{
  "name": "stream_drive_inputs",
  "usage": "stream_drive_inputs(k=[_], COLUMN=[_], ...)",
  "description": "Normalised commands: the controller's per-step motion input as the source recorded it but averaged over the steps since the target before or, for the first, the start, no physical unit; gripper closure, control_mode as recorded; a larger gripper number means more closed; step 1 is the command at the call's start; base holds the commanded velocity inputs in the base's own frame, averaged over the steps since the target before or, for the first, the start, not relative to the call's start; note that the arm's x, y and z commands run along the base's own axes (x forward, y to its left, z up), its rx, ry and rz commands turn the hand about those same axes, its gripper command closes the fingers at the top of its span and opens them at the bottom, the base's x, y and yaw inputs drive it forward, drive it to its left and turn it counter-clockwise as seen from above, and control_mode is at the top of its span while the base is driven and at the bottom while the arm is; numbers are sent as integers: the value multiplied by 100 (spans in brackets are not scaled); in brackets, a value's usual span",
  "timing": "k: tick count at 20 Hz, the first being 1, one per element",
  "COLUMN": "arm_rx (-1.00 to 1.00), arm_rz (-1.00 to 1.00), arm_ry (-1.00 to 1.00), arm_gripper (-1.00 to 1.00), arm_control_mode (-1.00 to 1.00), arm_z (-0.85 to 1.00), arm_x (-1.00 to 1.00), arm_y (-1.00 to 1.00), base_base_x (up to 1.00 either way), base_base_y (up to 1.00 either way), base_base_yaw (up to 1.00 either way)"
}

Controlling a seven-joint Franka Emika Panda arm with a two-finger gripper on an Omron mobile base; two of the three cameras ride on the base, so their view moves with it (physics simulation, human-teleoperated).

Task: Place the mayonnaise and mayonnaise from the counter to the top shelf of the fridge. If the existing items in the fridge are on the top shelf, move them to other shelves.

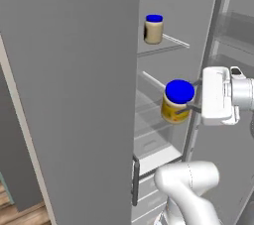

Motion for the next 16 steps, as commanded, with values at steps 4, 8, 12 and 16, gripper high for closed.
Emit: stream_drive_inputs(k=[4, 8, 12, 16], arm_rx=[0, 8, 19, 10], arm_rz=[0, -1, -6, -12], arm_ry=[0, 0, 0, 0], arm_gripper=[100, 100, 100, 100], arm_control_mode=[100, -100, -100, -100], arm_z=[0, 22, 59, 67], arm_x=[0, 4, 11, 37], arm_y=[0, -9, -23, -3], base_base_x=[38, 10, 0, 0], base_base_y=[-11, -6, 0, 0], base_base_yaw=[6, 0, 0, 0])
